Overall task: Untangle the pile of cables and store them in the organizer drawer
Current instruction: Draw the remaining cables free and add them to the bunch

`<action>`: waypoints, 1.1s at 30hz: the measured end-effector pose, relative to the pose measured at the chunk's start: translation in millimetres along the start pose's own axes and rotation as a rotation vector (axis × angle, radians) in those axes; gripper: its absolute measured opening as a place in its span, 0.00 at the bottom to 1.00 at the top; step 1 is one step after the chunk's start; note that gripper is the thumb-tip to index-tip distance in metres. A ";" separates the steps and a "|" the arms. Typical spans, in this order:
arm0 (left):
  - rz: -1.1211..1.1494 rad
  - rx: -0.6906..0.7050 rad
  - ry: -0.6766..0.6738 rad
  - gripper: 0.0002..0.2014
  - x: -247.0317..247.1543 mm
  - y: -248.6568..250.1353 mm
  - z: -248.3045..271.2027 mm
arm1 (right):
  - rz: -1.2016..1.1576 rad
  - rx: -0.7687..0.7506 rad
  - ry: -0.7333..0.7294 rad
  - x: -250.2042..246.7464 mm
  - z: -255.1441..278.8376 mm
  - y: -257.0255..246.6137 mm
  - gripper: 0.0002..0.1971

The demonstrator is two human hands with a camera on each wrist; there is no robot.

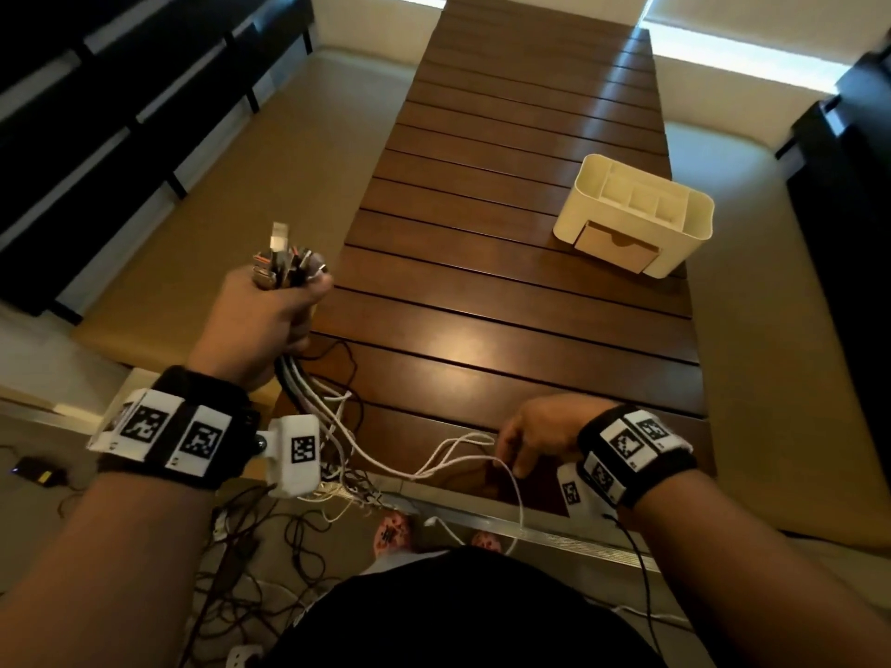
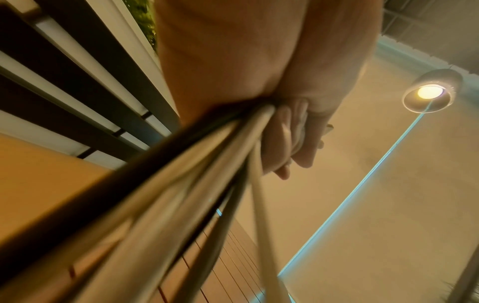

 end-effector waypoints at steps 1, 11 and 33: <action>-0.012 0.002 -0.015 0.11 4.7 0.5 1.0 | 0.031 0.014 0.035 -8.2 2.5 -0.1 0.10; -0.060 0.002 -0.060 0.08 32.4 -2.9 7.6 | -0.282 -0.059 0.484 -54.2 -10.7 -37.0 0.13; -0.020 0.056 -0.006 0.09 15.4 6.3 16.8 | -0.064 -0.338 0.366 -17.4 14.0 -93.8 0.04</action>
Point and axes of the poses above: each hand's wrist, its own z-axis away from the middle knuckle, its own x-axis out of the palm, y = z × x, the point moved 9 cm from there along -z, towards the middle knuckle, and after that the axes turned 9 degrees about x, right-handed, at the moved point
